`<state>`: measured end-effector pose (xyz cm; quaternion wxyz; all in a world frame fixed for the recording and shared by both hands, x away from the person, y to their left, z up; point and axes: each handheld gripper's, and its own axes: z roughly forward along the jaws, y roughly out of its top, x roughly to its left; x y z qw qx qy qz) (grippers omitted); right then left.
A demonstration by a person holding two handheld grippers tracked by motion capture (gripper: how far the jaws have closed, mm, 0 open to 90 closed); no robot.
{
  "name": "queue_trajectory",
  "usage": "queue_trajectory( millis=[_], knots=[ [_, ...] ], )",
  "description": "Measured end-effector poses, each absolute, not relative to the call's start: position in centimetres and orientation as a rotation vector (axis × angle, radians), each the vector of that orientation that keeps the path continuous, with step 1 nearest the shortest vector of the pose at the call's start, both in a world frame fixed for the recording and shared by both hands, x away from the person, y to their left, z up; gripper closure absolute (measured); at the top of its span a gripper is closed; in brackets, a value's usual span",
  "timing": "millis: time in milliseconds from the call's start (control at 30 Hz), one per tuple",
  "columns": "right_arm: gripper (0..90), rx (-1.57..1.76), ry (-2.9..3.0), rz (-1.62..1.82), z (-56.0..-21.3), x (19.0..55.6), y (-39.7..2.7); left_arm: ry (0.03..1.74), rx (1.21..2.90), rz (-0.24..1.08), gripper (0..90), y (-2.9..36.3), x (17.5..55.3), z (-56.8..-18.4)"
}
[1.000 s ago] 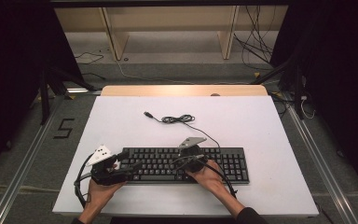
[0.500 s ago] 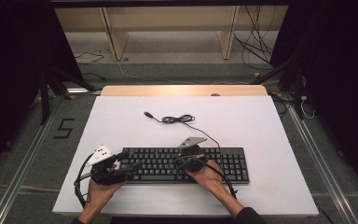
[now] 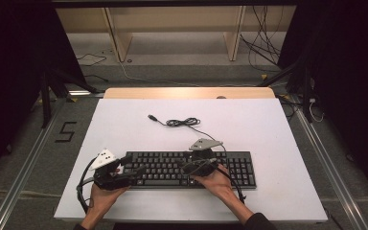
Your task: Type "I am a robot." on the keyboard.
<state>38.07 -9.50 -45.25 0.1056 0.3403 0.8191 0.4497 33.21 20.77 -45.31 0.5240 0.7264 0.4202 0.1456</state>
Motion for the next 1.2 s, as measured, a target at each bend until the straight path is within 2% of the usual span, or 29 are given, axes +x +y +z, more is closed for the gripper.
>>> queue_trajectory(
  millis=[333,833,1000,1100,1167,1200],
  knots=[
    [36.5,0.987,2.375,1.364,-44.9,37.8,-9.8,1.008,1.737,0.350,27.8,20.8,33.2,-45.3],
    [34.3,0.945,2.382,1.410,-44.6,37.8,-8.8,1.004,1.729,0.356,27.8,20.9,33.2,-45.2],
    [29.2,0.934,2.408,1.400,-44.6,37.9,-8.1,1.003,1.734,0.357,27.8,21.0,33.2,-45.2],
    [30.7,0.925,2.419,1.395,-44.6,38.0,-7.7,1.004,1.730,0.358,27.8,21.0,33.2,-45.2],
    [37.7,0.917,2.418,1.397,-44.6,38.0,-7.4,1.005,1.730,0.359,27.8,21.0,33.2,-45.2],
    [44.8,0.914,2.421,1.399,-44.6,38.1,-7.3,1.005,1.731,0.359,27.8,21.0,33.2,-45.2]
  ],
)
